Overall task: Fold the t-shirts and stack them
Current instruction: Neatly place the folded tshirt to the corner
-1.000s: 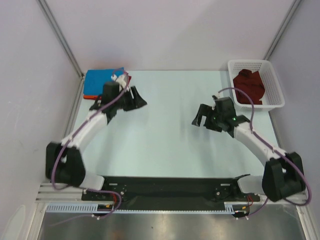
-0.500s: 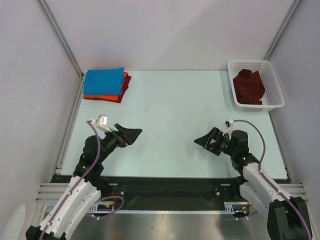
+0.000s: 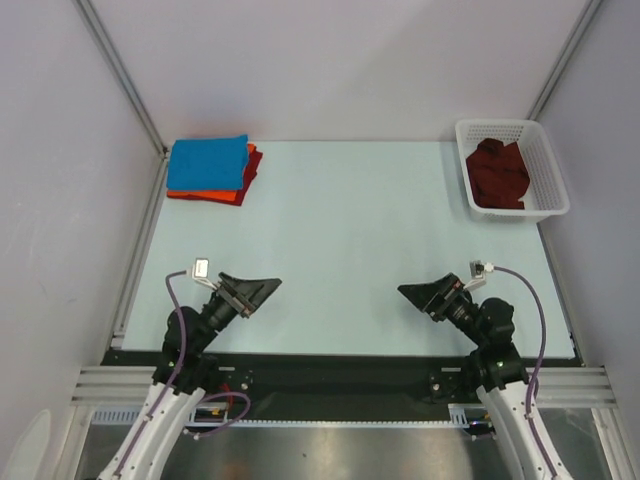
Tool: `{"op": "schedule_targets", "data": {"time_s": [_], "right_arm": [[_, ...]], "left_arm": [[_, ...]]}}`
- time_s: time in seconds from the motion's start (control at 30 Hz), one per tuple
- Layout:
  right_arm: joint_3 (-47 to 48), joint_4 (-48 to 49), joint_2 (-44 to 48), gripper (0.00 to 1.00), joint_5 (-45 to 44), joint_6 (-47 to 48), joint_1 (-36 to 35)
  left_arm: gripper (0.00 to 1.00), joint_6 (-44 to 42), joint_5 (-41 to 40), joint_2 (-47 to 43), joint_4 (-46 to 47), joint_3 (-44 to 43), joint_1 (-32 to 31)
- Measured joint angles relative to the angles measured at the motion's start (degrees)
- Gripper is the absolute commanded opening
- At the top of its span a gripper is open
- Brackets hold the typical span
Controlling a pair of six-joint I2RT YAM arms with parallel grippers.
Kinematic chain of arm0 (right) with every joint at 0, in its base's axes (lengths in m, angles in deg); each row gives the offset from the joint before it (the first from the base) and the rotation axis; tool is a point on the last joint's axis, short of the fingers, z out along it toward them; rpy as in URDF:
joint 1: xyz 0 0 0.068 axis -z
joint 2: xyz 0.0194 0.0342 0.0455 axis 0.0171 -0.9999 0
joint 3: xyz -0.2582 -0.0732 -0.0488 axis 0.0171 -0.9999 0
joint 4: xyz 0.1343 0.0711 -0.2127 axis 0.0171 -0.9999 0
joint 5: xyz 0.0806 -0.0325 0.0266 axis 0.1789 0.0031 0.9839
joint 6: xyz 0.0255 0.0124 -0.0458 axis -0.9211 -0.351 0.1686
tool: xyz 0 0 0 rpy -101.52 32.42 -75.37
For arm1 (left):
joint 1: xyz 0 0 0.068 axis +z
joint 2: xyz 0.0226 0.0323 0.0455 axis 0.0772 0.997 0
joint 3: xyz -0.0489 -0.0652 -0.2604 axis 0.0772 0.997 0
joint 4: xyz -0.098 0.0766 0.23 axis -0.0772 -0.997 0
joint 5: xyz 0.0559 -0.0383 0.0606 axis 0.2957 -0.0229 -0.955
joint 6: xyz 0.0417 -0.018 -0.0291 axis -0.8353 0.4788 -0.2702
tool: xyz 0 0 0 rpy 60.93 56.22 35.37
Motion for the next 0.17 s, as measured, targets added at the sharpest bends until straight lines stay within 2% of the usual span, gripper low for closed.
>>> {"op": "schedule_targets", "data": {"time_s": [0.17], "right_arm": [[0.35,-0.74,-6.01,1.0,-1.86,0.11,-0.35]], "left_arm": [[1.0,2.14,2.64,-0.04,1.6,0.0,-0.04]]}}
